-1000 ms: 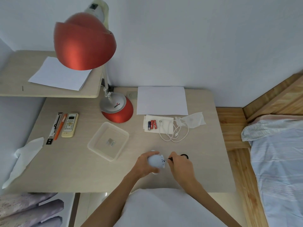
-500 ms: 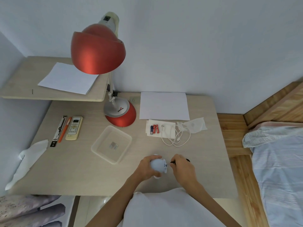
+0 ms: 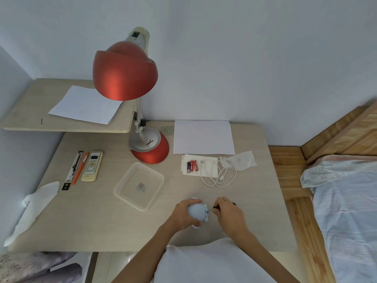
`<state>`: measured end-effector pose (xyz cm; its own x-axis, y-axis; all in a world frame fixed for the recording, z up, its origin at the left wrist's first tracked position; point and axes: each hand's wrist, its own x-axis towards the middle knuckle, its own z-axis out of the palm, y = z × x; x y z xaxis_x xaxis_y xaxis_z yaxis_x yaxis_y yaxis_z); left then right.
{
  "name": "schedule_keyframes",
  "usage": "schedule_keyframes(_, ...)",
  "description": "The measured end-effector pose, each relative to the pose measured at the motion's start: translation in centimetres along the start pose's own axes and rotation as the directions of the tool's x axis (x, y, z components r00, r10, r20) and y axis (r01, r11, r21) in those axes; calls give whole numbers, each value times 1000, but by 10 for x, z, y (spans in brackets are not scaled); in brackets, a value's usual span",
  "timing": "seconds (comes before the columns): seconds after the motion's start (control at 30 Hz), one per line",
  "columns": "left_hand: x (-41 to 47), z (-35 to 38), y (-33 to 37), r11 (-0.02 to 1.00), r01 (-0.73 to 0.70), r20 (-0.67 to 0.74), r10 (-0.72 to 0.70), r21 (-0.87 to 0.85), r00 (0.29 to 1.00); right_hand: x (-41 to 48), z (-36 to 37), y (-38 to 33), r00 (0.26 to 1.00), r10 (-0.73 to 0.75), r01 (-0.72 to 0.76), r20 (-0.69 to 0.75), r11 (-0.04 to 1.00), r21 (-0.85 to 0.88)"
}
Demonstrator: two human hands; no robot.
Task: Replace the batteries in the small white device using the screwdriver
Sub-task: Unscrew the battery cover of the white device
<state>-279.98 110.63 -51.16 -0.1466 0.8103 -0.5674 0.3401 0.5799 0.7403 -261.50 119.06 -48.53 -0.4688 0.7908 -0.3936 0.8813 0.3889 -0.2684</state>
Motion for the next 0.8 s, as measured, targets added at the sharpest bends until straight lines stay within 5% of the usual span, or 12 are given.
schedule_keyframes(0.8, 0, 2, -3, 1000, -24, -11, 25, 4, 1000, -6, 8, 5, 999, -42, 41, 29, 999, 24)
